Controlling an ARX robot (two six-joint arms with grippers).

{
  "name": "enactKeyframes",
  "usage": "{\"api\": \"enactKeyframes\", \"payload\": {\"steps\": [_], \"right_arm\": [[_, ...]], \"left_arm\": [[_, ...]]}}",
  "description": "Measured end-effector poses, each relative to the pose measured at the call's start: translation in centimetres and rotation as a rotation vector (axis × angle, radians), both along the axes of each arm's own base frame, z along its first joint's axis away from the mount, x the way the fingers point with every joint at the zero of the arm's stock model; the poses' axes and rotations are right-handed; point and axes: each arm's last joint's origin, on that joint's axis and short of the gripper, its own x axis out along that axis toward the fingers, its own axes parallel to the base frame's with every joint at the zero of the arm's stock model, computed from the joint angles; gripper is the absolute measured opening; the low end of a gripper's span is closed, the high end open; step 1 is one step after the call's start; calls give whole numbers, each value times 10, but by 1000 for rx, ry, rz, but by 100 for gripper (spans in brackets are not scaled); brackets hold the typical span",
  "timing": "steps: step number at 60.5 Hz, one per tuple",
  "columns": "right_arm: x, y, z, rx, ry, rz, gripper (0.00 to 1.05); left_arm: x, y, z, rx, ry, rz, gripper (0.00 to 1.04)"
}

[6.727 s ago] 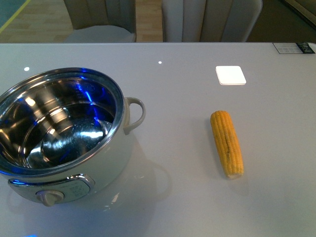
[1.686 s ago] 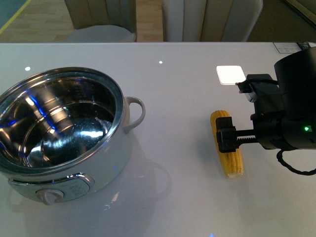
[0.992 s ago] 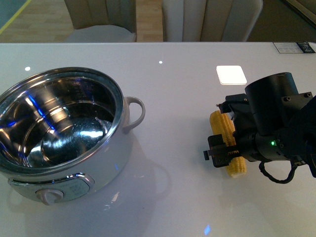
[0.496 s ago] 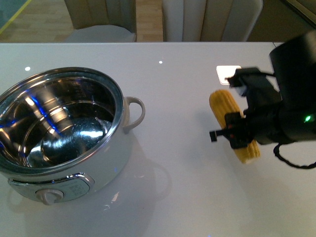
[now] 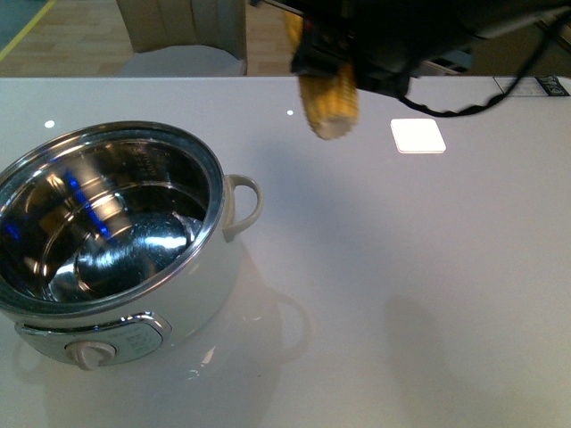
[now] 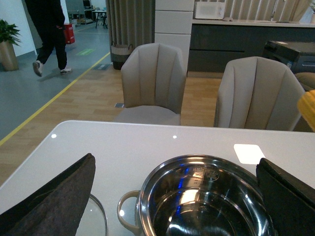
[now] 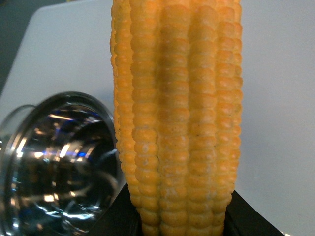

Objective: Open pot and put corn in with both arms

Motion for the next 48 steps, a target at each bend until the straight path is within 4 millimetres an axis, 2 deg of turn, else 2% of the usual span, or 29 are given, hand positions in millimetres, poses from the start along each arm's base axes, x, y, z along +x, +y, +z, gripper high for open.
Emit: {"api": "enactKeyframes", "payload": {"steps": [15,24,32,35,48], "right_arm": [[7,57,1,120,83,14,23],[8,84,-2,144,117,25,23],[8,108,-17,125,166,42,23],[6,118,-29,106,195,48,23],[-3,137,-57,61,271,75,23]], "left_arm": [[0,0,0,0,0,0,98],[0,0,0,0,0,0,98],[0,0,0,0,0,0,98],[0,0,0,0,0,0,98],[0,0,0,0,0,0,98]]}}
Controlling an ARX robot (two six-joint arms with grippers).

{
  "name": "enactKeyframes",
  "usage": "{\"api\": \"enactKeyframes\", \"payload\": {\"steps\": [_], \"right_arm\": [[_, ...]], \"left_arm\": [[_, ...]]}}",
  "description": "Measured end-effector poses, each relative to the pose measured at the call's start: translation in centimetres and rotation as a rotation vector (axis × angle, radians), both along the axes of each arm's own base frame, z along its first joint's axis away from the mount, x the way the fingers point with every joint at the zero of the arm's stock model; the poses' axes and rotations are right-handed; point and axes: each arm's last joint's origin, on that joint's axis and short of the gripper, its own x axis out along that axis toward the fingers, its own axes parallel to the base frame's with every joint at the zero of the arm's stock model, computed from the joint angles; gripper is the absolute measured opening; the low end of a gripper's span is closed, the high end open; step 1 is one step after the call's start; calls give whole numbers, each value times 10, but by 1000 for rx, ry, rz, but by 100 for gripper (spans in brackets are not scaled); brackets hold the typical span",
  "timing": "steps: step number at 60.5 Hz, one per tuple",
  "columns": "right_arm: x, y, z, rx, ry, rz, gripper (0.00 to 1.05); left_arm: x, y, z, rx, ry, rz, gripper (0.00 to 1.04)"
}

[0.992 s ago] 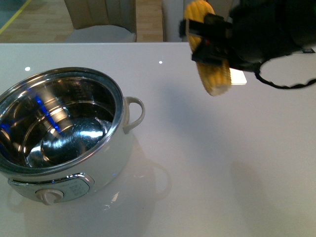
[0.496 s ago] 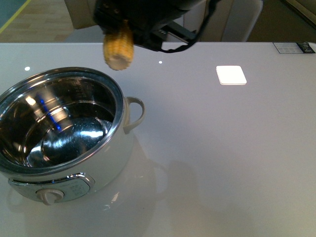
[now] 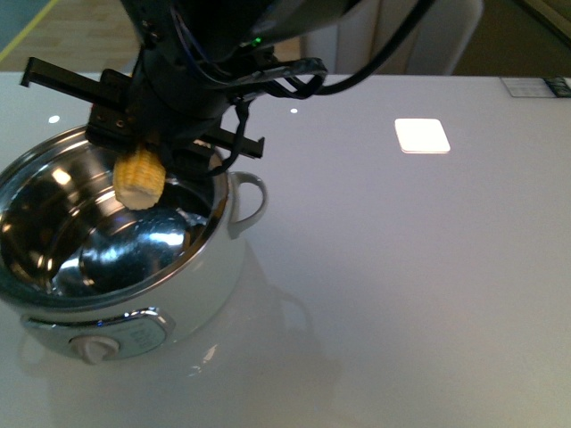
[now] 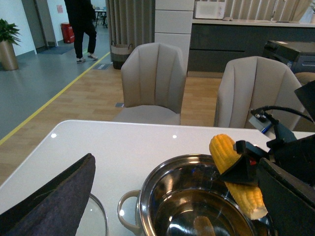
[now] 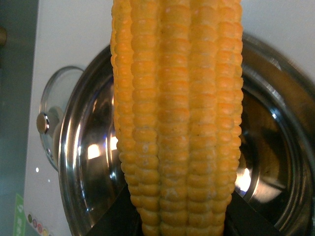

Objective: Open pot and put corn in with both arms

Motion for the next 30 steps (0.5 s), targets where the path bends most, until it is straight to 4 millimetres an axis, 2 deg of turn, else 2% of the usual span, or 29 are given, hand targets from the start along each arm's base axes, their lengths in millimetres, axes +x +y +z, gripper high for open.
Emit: {"api": "enactKeyframes", "payload": {"steps": [7,12,30], "right_arm": [[-3,5,-7,-27,23,10,23],[-4,5,-8,-22,18,7,40],[-9,-4,-6,11,15,-21,86]], "left_arm": [[0,0,0,0,0,0,98],[0,0,0,0,0,0,98],[0,0,0,0,0,0,98]]}}
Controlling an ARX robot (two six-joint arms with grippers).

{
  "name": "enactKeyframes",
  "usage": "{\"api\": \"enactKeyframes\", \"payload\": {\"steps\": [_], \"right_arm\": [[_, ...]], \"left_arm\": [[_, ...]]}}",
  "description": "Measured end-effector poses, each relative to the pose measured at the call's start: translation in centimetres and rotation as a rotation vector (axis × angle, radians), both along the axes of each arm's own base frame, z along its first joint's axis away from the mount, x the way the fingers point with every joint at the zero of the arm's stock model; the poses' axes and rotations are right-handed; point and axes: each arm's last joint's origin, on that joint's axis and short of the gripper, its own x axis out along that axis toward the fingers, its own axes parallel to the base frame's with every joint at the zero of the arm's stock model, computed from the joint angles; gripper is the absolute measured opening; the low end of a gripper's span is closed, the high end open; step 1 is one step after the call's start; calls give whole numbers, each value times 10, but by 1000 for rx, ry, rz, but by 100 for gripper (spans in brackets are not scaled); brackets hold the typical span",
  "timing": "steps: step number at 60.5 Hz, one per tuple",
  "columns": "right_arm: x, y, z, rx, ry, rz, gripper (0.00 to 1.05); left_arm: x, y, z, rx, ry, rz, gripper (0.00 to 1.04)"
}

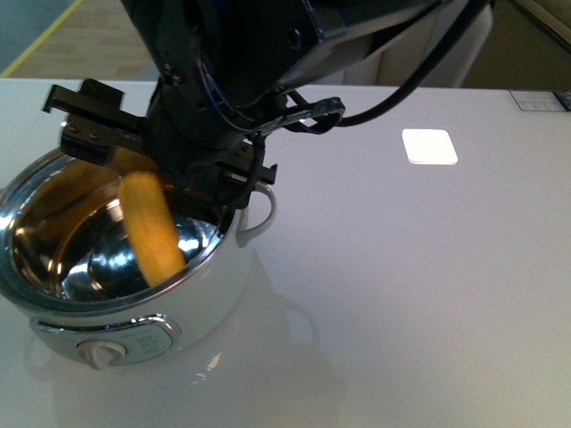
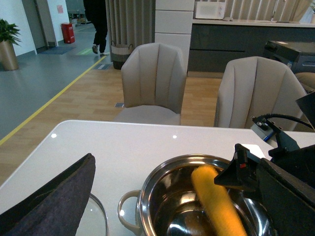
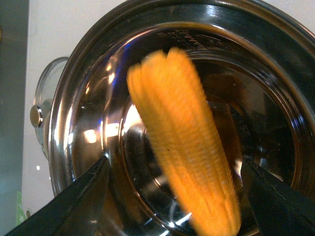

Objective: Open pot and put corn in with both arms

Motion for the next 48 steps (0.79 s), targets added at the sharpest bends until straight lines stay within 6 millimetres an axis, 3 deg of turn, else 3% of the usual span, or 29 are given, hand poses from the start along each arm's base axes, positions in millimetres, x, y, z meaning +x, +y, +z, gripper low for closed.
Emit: {"api": "enactKeyframes", "payload": {"steps": [6,15,26,38,48], "right_arm": [[1,-10,10,42,-5,-38,97],[9,-46,38,171,-37,-146,96],[6,-116,82,281,-134,-289,96],[-32,-201,98,130,-251,-375,96],[-86,-266,98,-48,-311,-393,96]], "left_arm": [[0,0,0,0,0,0,98],[0,0,0,0,0,0,98],[0,0,0,0,0,0,98],[0,0,0,0,0,0,98],[0,0,0,0,0,0,98]]}}
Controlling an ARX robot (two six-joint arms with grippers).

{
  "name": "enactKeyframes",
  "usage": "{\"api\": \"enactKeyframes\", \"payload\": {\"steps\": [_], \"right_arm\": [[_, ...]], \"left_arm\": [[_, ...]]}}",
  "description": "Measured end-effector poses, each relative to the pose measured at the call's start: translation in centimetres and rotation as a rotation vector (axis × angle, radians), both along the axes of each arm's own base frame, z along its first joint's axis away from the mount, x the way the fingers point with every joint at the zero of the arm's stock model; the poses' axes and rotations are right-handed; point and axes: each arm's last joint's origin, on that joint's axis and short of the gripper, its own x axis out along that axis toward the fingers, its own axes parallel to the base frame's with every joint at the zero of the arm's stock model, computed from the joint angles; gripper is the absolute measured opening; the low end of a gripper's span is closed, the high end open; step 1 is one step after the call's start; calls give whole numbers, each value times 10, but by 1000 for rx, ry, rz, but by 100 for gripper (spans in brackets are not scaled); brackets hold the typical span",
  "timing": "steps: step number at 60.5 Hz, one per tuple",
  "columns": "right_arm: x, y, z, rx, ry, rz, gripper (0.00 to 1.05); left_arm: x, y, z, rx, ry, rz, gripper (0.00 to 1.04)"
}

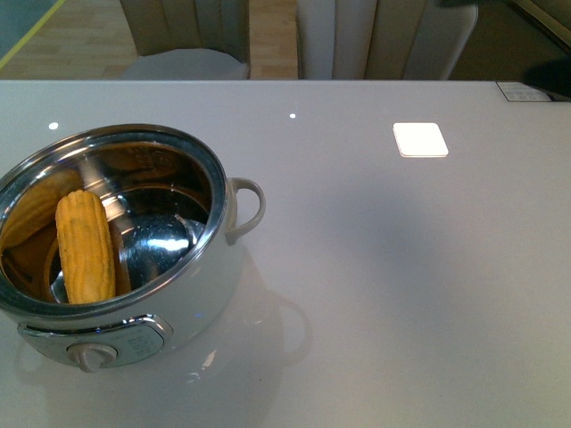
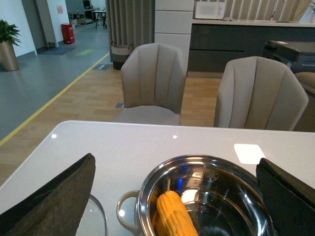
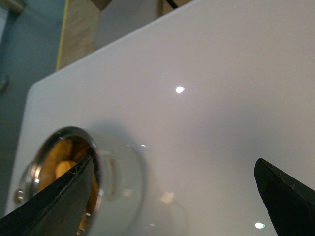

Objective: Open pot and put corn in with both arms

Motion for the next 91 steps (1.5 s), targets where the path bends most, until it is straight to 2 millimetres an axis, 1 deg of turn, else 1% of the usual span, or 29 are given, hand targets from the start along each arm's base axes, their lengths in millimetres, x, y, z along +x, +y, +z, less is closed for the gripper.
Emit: {"api": "enactKeyframes", "payload": {"steps": [2,5,9,10,12,16,18,19,24,38,47,50,55,64,68,91], "right_arm": [[-13,-9,1,-24,-17,-6,96],[-22,-15,8,-61,-74,-10,96],[-24,-18,5,-210,-312,-108,84],[-26,-19,3,-231,-341,-121,83],[-31,-23,-3,-290,-432,-162,76],[-41,-30,-10,-353,-519,-188,65],[-46,-33,-11,-370,-552,-191,60],[-47,-33,-11,-375,-560,-191,58],[-59,-40,-11,-406,-601,-182,43],[-82,-52,-28,-434,-588,-175,2],[-94,-57,-32,-441,-592,-176,2],[-98,-62,-35,-434,-593,-154,2],[-104,-69,-37,-443,-589,-184,2],[-112,-69,-40,-441,-591,-178,2],[-116,-69,-46,-440,-605,-182,2],[-131,-69,-42,-439,-619,-185,2]], "left_arm": [[0,0,0,0,0,0,98],[0,0,0,0,0,0,98],[0,0,0,0,0,-2,98],[0,0,0,0,0,-2,98],[0,0,0,0,0,0,98],[0,0,0,0,0,1,98],[0,0,0,0,0,1,98],[0,0,0,0,0,1,98],[0,0,0,0,0,0,98],[0,0,0,0,0,0,98],[0,0,0,0,0,0,98],[0,0,0,0,0,0,98],[0,0,0,0,0,0,98],[0,0,0,0,0,0,98],[0,0,0,0,0,0,98],[0,0,0,0,0,0,98]]}}
